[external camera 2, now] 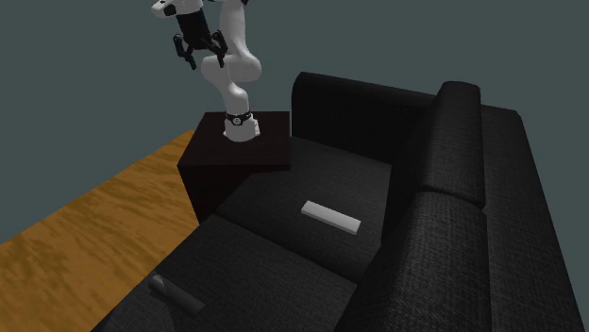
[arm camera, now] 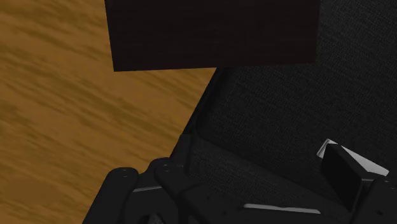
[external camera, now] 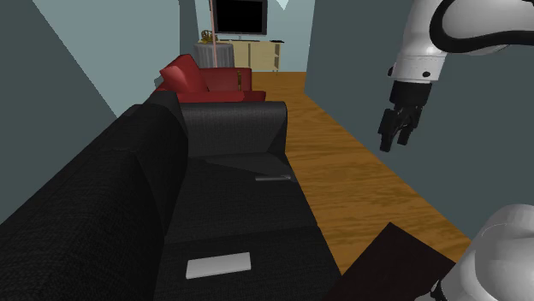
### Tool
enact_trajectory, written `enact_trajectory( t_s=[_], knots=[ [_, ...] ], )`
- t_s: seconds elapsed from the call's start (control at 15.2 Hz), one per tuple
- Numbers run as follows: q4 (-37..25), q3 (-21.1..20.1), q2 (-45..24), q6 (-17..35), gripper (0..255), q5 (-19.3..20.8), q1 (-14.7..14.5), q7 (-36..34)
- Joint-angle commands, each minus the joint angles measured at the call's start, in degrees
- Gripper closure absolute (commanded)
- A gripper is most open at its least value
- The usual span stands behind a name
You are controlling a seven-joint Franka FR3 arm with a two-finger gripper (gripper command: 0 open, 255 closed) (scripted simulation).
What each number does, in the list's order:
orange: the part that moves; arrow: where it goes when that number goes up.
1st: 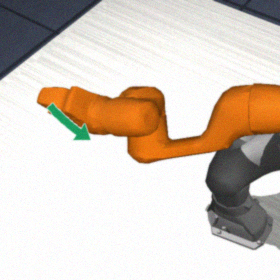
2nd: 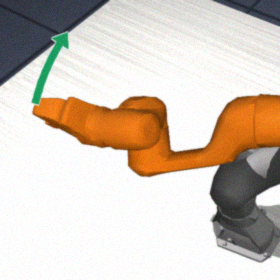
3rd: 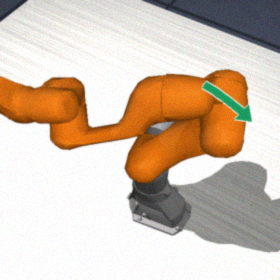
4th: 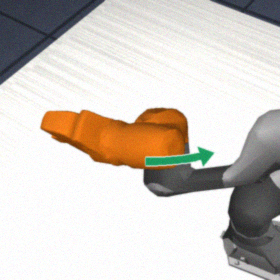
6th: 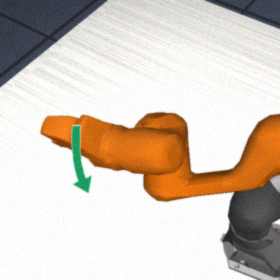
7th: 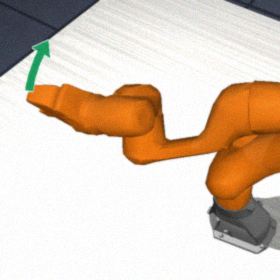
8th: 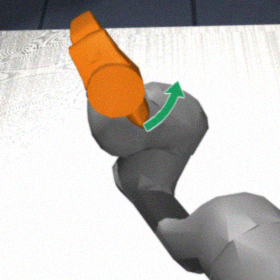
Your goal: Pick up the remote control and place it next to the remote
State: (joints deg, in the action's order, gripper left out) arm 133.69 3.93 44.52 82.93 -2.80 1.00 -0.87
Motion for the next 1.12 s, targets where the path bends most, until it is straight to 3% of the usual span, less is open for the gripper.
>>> enact_trajectory(
  t_s=[0.0, 0.53, 1.06],
  knots=[
    [0.0, 0.0, 0.0, 0.0, 0, 0.0, 0.0, 0.0],
    [4.2, -3.3, -9.6, 14.9, 0, -1.9, -4.5, 3.3],
    [4.0, -6.9, -22.5, 28.8, 0, -3.2, -8.7, 6.5]
  ],
)
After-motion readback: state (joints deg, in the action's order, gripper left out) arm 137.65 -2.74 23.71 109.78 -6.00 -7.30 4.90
